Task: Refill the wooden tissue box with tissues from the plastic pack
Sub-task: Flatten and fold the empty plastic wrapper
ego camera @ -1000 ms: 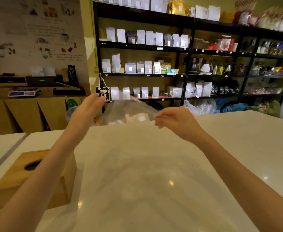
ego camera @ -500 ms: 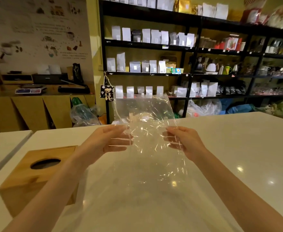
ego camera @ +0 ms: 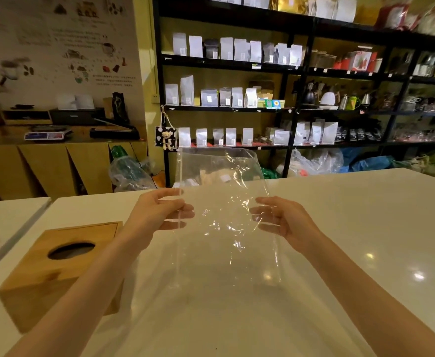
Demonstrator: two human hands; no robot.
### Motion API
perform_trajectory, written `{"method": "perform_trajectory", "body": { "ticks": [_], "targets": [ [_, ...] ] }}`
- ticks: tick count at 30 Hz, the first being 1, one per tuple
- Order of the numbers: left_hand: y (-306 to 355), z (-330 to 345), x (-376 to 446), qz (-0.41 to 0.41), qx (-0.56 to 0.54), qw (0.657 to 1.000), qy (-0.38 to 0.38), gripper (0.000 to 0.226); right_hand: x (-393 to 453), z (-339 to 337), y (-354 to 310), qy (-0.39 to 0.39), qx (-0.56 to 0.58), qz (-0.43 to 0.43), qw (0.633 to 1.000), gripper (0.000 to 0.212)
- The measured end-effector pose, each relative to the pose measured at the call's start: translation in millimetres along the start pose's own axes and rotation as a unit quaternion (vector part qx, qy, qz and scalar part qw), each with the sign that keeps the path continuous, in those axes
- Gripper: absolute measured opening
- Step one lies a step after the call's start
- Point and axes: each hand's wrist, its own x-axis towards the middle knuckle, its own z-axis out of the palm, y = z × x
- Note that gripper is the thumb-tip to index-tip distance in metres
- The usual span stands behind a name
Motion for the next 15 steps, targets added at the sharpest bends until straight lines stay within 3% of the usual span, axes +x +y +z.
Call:
{"method": "perform_trajectory", "body": {
  "ticks": [8,12,15],
  "targets": [
    [3,-4,0,-0.009,-0.035,0.999,0.002,0.054,0,-7,5,-0.03,-0.008,-0.054,0.998,0.037],
    [8,-7,-3,0.003,-0.004,1.0,-0.007,0.029,-4,-7,2,-0.05,-0.061,-0.094,0.992,0.03],
    [13,-10,-5,0.017,0.117,0.993,-0.018,0.031,-9,-8,-1,-0.047,-0.162,-0.129,0.977,0.033]
  ]
}}
